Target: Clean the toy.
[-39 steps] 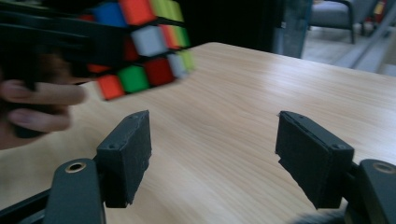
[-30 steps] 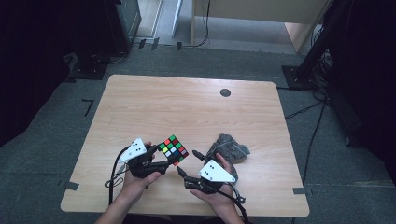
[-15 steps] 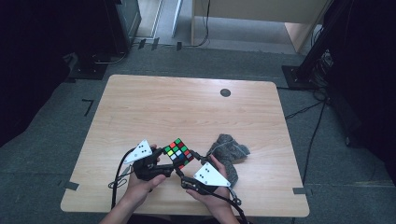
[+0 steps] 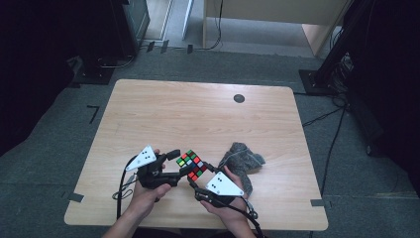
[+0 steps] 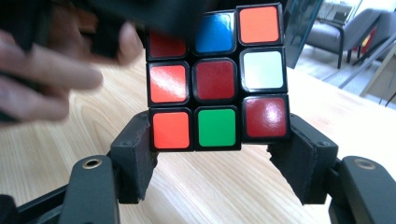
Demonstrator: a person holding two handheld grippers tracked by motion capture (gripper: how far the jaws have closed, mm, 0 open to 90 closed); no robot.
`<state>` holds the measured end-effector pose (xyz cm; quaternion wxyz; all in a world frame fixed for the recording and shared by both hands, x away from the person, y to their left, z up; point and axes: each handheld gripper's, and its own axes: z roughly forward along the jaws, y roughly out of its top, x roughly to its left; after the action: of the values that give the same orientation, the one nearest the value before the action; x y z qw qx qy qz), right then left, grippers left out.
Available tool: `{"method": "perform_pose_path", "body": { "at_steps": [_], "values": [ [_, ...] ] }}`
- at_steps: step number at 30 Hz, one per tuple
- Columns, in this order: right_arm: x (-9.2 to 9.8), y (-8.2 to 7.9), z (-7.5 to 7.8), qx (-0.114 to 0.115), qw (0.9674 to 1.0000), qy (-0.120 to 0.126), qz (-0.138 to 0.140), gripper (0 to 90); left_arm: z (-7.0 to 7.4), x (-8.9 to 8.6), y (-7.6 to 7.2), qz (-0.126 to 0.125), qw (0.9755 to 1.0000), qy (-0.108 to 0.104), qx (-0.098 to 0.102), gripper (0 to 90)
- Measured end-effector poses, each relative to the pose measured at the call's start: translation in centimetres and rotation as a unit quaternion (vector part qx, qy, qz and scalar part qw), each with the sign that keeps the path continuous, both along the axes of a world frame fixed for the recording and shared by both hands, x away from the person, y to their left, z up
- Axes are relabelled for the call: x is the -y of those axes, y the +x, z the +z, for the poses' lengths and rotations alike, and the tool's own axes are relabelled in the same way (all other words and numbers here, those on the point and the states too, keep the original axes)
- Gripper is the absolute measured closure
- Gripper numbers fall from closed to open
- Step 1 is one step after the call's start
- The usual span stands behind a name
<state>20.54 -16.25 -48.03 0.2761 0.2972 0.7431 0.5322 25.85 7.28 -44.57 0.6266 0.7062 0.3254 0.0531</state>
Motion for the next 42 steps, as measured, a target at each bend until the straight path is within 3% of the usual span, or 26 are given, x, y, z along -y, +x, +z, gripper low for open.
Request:
{"method": "perform_pose_path", "body": {
  "at_steps": [5,8,13,14,17,21,26,32,35,40,42],
  "values": [
    [1.5,0.7,0.4,-0.018,0.9996,0.012,-0.016,35.0,0.0,-1.8,0.7,0.020,0.9998,-0.003,0.009,18.9],
    [2.7,1.1,0.8,-0.034,0.9989,0.022,-0.024,34.9,-0.4,-2.2,0.9,0.026,0.9984,0.037,0.034,19.6],
    [4.2,1.4,2.0,-0.068,0.9965,0.043,-0.021,34.9,-1.5,-1.4,0.6,0.014,0.9916,0.106,0.072,20.3],
    [4.3,1.4,2.3,-0.071,0.9963,0.044,-0.019,34.9,-1.7,-1.1,0.4,0.007,0.9896,0.119,0.081,20.3],
    [4.4,1.2,2.9,-0.085,0.9949,0.052,-0.013,34.9,-2.1,0.2,-0.3,-0.012,0.9799,0.163,0.114,20.4],
    [4.2,0.9,3.5,-0.098,0.9932,0.062,-0.007,34.9,-2.6,1.4,-1.0,-0.023,0.9691,0.199,0.143,20.4],
    [3.7,0.8,4.0,-0.125,0.9895,0.072,0.011,34.8,-2.8,1.8,-1.5,-0.020,0.9590,0.217,0.181,20.4],
    [3.0,0.9,4.0,-0.168,0.9819,0.085,0.021,34.8,-2.9,2.4,-2.4,-0.017,0.9387,0.249,0.238,21.1],
    [2.8,1.0,3.8,-0.188,0.9784,0.084,0.023,34.8,-2.9,2.8,-2.9,-0.019,0.9302,0.260,0.258,21.2],
    [2.2,1.0,3.5,-0.213,0.9726,0.089,0.026,34.7,-3.2,3.7,-3.4,-0.021,0.9207,0.276,0.275,22.6],
    [2.0,1.0,3.4,-0.219,0.9718,0.085,0.023,34.7,-3.3,3.9,-3.5,-0.016,0.9203,0.278,0.275,23.3]
  ]
}}
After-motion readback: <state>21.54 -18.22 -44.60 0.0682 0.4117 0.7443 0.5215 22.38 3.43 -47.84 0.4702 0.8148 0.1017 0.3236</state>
